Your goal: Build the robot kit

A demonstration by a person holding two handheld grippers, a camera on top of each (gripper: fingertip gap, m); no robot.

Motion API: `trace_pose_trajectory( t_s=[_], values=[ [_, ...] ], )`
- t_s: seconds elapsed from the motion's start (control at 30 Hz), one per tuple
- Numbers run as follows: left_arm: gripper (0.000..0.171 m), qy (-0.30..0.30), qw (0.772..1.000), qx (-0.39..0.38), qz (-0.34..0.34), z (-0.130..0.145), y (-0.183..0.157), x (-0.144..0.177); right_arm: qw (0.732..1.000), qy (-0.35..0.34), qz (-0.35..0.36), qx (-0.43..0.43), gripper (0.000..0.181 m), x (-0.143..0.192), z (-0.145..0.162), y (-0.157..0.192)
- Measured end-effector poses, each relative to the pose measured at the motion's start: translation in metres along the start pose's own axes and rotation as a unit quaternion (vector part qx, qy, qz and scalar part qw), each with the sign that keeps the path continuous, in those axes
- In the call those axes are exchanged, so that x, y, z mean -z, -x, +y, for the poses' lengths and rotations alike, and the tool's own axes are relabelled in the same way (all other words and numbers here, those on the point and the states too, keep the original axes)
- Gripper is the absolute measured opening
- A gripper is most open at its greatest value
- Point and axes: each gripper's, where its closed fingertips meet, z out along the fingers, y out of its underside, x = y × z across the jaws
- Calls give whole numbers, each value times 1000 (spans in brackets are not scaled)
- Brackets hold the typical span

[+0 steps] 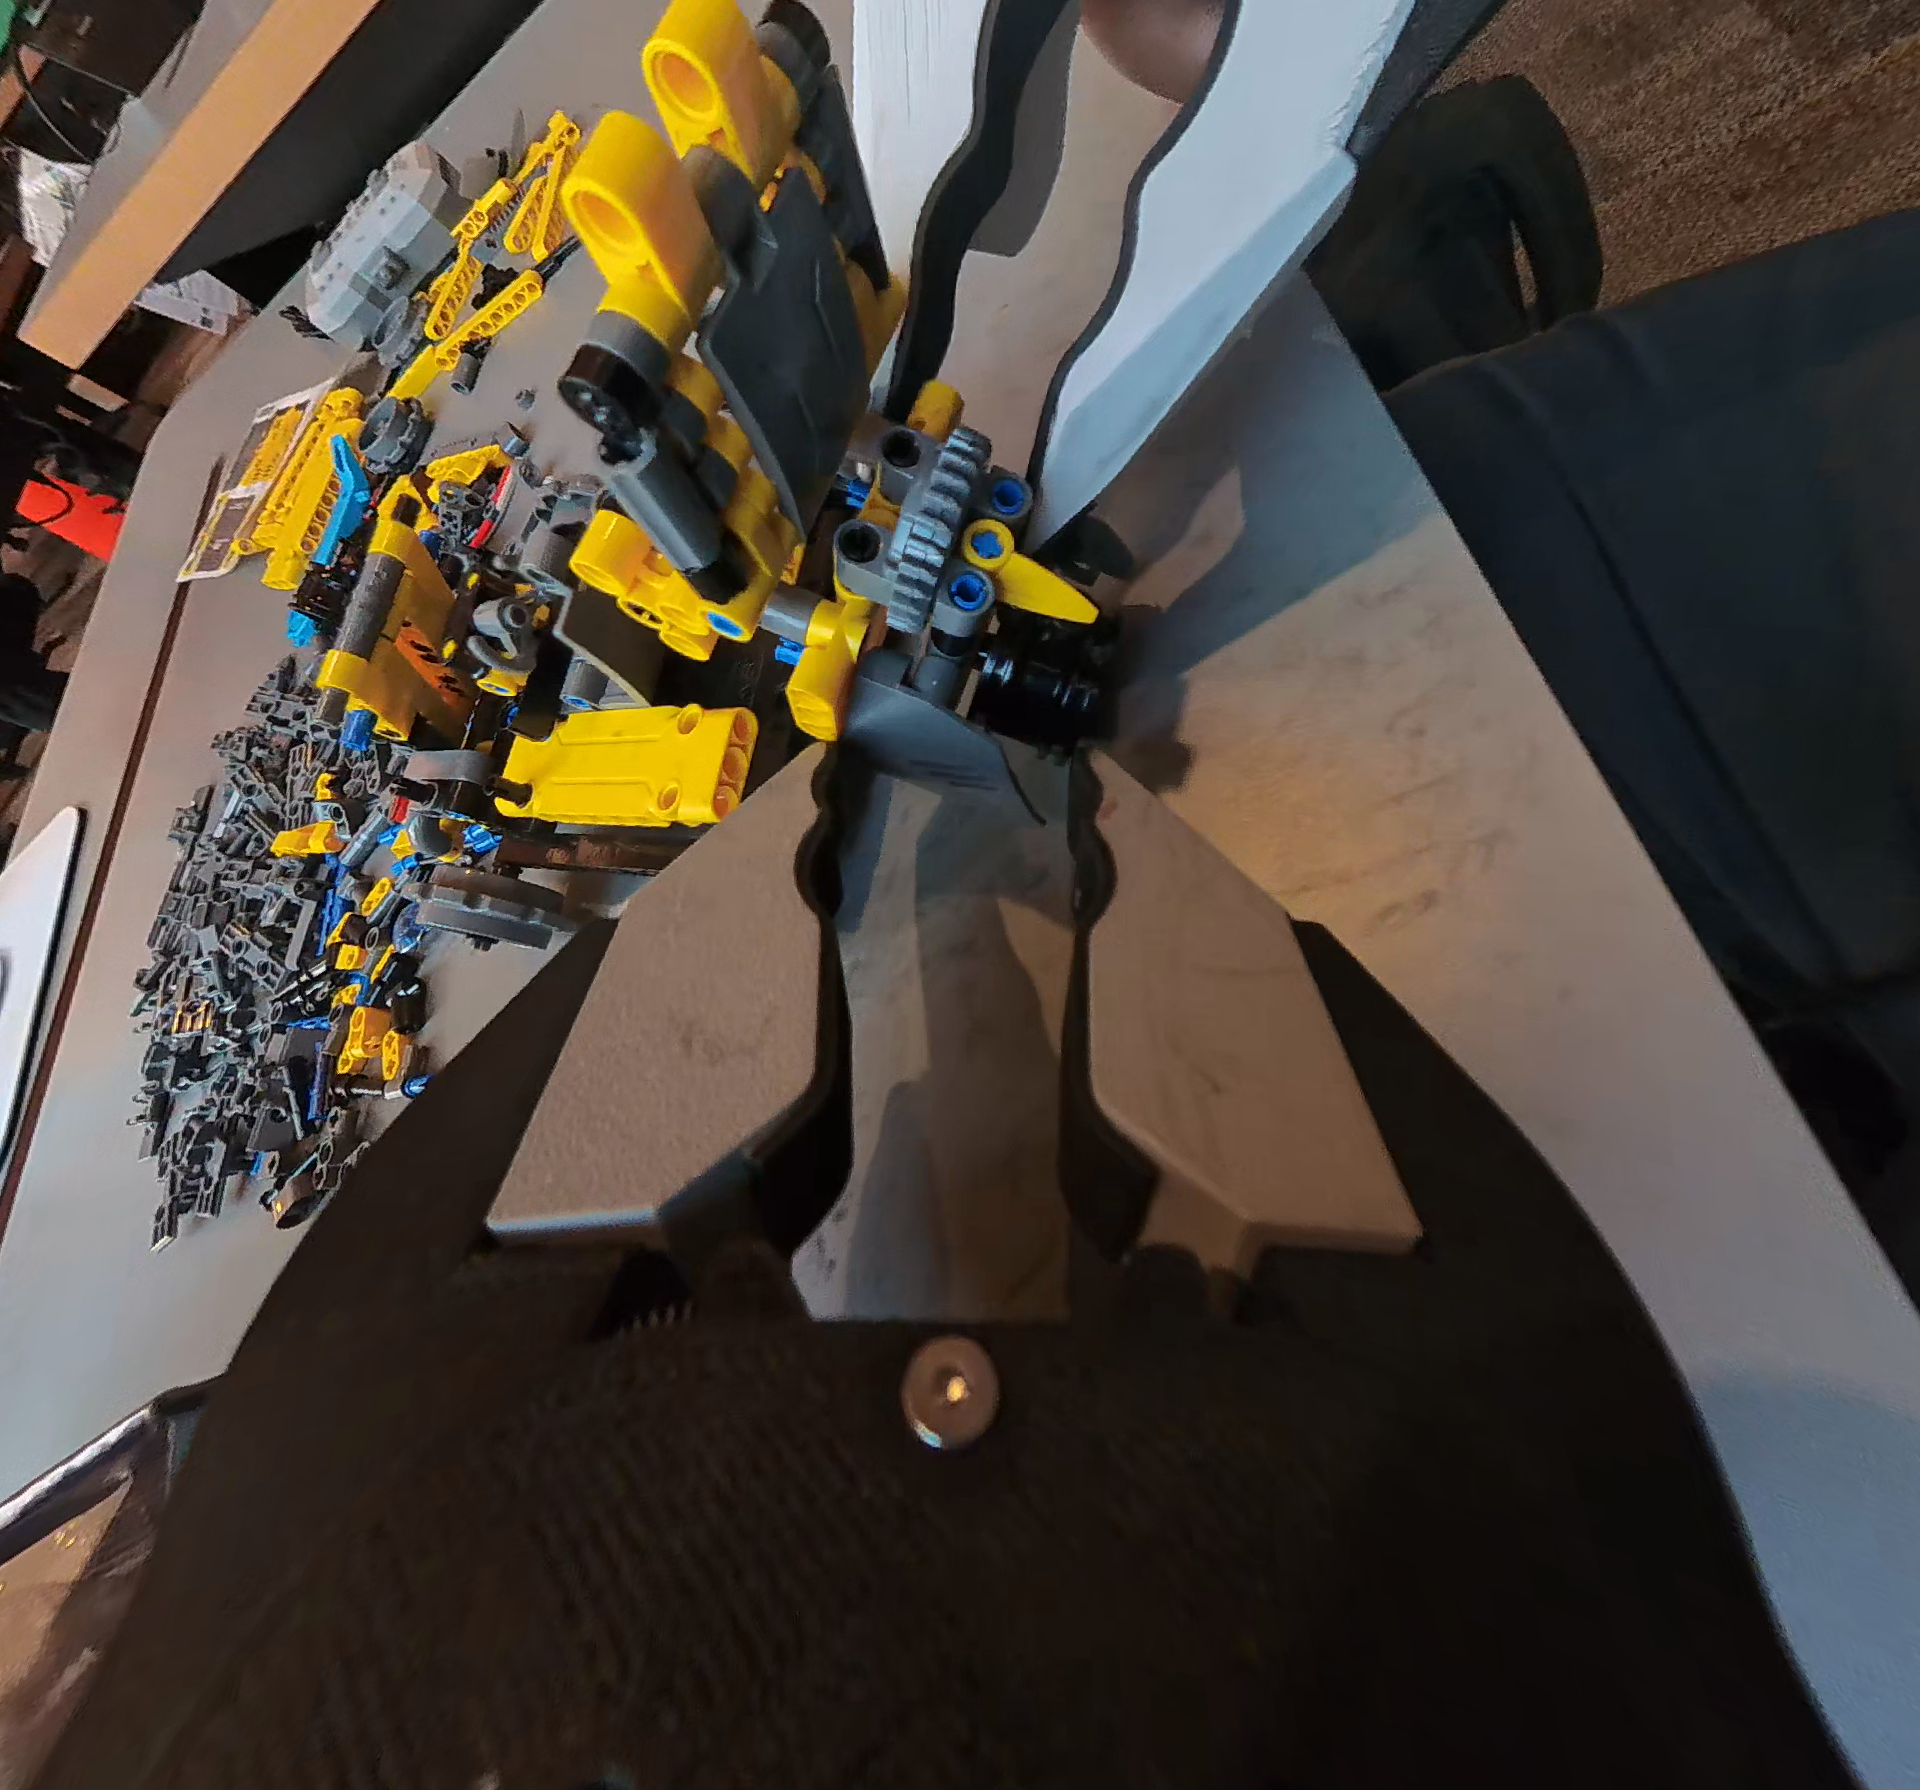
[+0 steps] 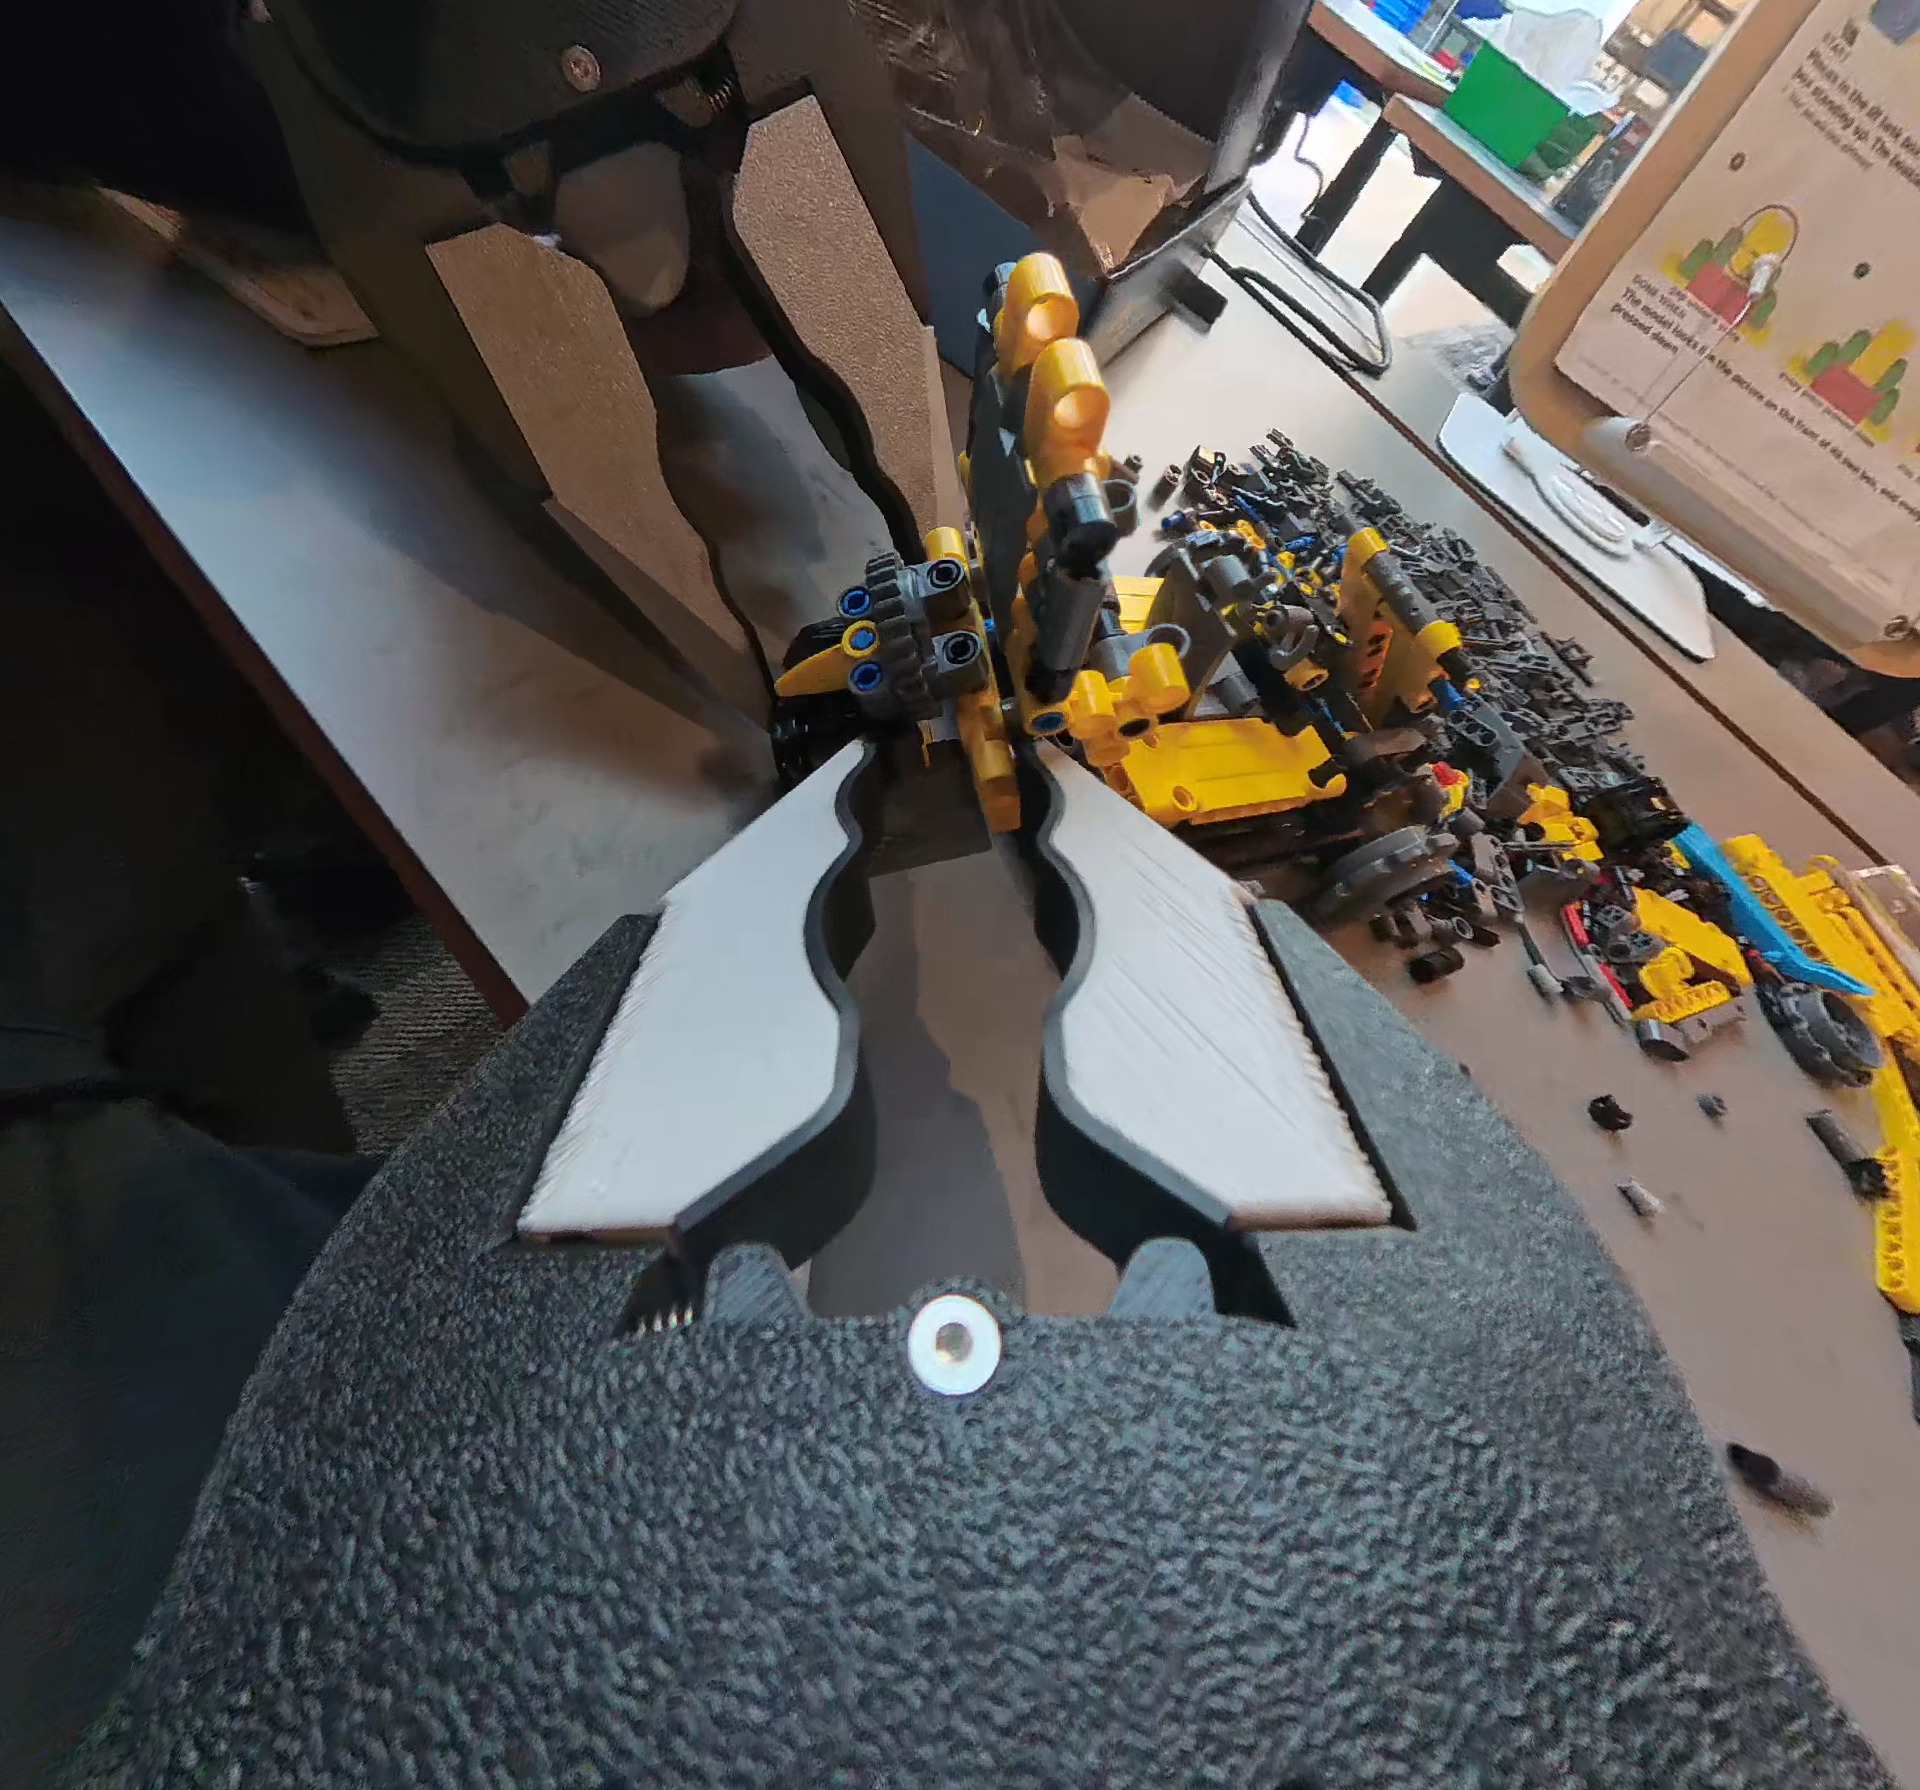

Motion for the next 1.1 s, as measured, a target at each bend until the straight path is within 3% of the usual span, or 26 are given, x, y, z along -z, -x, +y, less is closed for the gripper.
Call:
trace_pose_trajectory(
  t_s=[0.17,0.2,0.23,0.37,0.53,0.63,0.77,0.9,1.1],
  values=[
    [39,6,1000,2,11,3,-1,-1,998,-17,-39,-37,20,2,-7,4],
    [30,13,1000,0,12,5,-1,-1,998,-27,-44,-44,13,3,-11,3],
    [10,17,1000,-2,3,8,2,-1,997,-34,-48,-50,11,4,-13,3],
    [6,-5,1000,24,-2,3,9,3,997,-21,-41,-60,10,1,-10,-3],
    [17,-18,998,57,-3,4,17,9,996,-21,-52,-76,10,1,-9,-4],
    [17,-39,994,97,-8,3,28,16,984,-45,-87,-147,9,7,-11,-9],
    [16,-60,984,161,-43,5,52,24,949,-97,-143,-264,9,17,-13,-18],
    [23,-38,977,197,-78,20,67,23,930,-131,-158,-305,8,23,-16,-25],
    [36,-15,977,208,-38,23,57,15,907,-187,-189,-327,8,36,-29,-25]
  ],
)
